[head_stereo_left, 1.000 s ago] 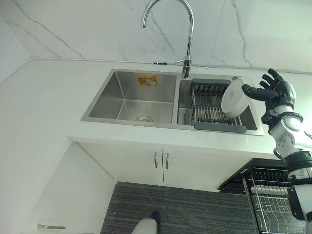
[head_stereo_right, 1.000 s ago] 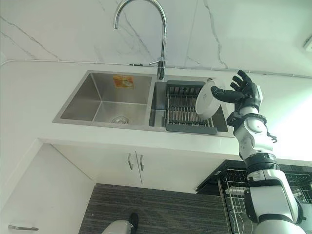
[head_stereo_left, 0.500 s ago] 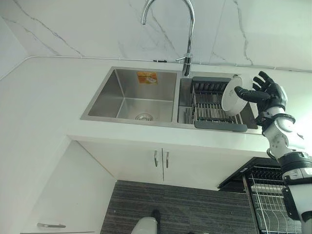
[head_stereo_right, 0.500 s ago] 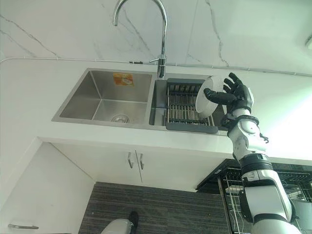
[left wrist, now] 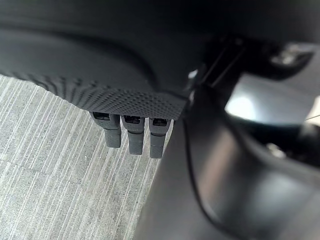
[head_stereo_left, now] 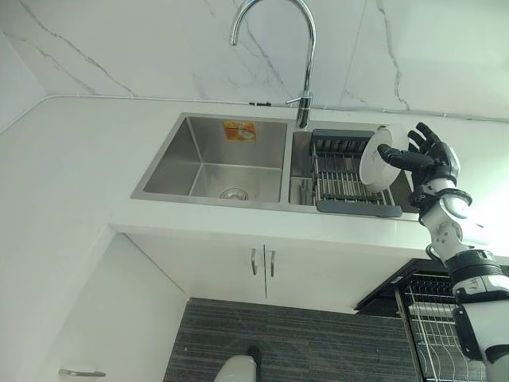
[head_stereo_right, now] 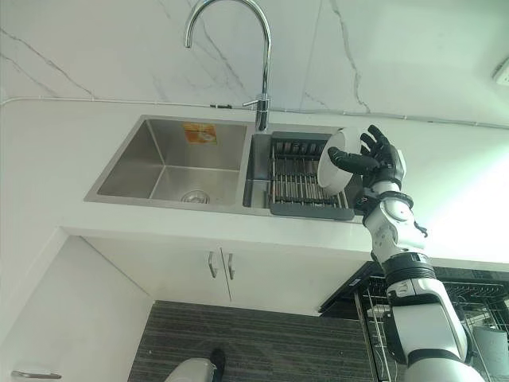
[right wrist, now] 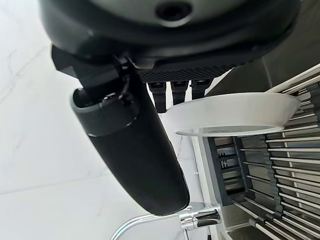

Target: Place the dishes in the dishwasher.

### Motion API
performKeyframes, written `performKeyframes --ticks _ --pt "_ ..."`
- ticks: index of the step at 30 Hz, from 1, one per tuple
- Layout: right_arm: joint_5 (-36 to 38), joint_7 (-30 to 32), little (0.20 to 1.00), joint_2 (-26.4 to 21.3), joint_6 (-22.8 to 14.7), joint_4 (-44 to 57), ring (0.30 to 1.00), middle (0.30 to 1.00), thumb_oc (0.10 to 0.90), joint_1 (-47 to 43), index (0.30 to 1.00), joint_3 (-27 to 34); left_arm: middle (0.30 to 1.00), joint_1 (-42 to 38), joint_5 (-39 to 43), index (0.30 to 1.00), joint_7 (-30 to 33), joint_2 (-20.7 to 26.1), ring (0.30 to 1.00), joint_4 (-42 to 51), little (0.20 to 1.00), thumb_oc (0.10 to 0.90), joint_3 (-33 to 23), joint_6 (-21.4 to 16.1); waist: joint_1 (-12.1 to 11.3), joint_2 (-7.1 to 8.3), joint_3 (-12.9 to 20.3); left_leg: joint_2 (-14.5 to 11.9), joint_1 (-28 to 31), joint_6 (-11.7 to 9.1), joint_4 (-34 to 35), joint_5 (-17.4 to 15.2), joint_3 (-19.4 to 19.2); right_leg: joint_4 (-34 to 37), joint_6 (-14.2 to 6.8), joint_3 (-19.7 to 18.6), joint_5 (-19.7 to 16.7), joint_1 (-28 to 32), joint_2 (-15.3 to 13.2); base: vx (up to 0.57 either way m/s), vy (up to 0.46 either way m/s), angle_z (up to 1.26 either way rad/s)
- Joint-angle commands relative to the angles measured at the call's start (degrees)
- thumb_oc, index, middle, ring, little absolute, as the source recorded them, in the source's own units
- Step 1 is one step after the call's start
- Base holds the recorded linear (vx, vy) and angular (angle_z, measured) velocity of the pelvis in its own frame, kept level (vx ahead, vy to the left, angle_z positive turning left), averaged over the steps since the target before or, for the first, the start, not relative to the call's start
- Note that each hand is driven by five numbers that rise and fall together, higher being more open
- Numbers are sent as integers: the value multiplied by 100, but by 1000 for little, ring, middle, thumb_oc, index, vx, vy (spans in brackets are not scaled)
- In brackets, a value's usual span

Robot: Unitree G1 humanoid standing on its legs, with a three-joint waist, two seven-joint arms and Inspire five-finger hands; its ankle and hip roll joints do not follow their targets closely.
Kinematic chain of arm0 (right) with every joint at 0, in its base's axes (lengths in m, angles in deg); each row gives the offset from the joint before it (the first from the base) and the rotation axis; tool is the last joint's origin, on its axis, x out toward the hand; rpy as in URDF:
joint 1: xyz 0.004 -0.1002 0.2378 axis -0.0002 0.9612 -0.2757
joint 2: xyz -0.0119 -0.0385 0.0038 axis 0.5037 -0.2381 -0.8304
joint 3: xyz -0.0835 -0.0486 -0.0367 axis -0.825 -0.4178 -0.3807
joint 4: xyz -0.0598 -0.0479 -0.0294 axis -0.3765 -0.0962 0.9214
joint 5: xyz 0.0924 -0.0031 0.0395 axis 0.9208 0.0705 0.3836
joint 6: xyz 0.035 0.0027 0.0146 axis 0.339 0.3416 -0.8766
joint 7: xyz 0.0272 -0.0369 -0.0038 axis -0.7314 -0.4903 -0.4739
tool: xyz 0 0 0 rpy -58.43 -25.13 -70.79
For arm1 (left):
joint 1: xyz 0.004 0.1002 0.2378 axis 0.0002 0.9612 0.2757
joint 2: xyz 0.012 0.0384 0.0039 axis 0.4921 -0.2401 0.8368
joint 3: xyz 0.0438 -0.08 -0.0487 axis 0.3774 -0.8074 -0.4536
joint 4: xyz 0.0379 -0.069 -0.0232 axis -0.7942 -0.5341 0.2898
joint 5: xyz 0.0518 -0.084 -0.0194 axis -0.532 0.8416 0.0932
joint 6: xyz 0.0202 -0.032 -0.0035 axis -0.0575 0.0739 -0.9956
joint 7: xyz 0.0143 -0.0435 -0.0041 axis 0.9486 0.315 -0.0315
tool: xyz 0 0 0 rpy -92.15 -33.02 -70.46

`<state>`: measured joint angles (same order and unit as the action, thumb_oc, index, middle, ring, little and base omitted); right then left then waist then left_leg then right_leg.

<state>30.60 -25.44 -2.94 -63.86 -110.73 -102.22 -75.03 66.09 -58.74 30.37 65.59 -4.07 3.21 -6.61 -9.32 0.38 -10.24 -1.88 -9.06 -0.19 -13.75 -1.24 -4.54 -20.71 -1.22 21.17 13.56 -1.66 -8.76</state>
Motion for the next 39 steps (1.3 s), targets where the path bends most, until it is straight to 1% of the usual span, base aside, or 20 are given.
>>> performKeyframes --ticks 1,6,12,21,26,30,33,34,39 --pt "-166 48 900 -211 -502 22 900 900 800 -261 900 251 900 229 -166 900 64 345 900 -102 900 800 153 -11 -25 -17 202 -154 86 -264 -343 -1086 -184 352 -544 2 0 176 -311 45 -45 -3" --pt "-129 48 900 -192 -484 -95 900 900 800 -223 900 273 900 211 -151 900 108 324 900 -105 900 800 168 -16 -35 -34 170 -143 75 -272 -343 -1080 -146 352 -526 -12 8 174 -295 5 -7 0" --pt "-147 193 900 -88 -654 -136 900 900 800 -174 900 293 900 179 -141 900 134 313 900 -95 900 800 194 9 -29 -86 162 -143 4 -273 -343 -1026 -105 352 -489 -12 -8 131 -269 0 0 0" --pt "-113 285 900 26 -711 -89 900 900 800 -71 900 328 900 184 -172 900 155 291 900 -97 900 800 191 -2 -39 -115 107 -143 54 -283 -343 -1051 -102 352 -481 -20 23 186 -265 0 0 0" --pt "-182 398 900 61 -812 -135 900 900 800 -55 900 345 900 174 -172 900 147 292 900 -103 900 800 201 11 -32 -136 118 -149 17 -278 -343 -1021 -96 352 -473 -3 -3 157 -265 0 0 0" --pt "-61 446 900 157 -824 -150 900 900 800 -19 900 358 900 170 -158 900 170 270 900 -112 900 800 218 2 -35 -144 100 -149 13 -272 -343 -1022 -93 352 -467 -16 2 156 -257 0 0 0" --pt "28 566 900 302 -1048 -140 900 900 800 34 900 371 900 193 -152 900 174 271 900 -154 900 800 197 -31 -25 -136 113 -157 19 -262 -343 -1030 -127 352 -471 -46 9 152 -243 0 0 0" --pt "7 560 900 334 -1065 -125 900 900 800 66 900 378 900 203 -161 900 174 270 900 -160 900 800 182 -35 -22 -133 117 -158 19 -263 -343 -1027 -135 352 -472 -53 7 150 -240 0 0 0" --pt "6 584 900 454 -975 -44 900 900 800 136 900 334 900 253 -217 900 189 259 900 -201 900 800 134 -105 -19 -119 123 -167 40 -256 -343 -1035 -151 352 -463 -72 10 162 -226 0 0 0"
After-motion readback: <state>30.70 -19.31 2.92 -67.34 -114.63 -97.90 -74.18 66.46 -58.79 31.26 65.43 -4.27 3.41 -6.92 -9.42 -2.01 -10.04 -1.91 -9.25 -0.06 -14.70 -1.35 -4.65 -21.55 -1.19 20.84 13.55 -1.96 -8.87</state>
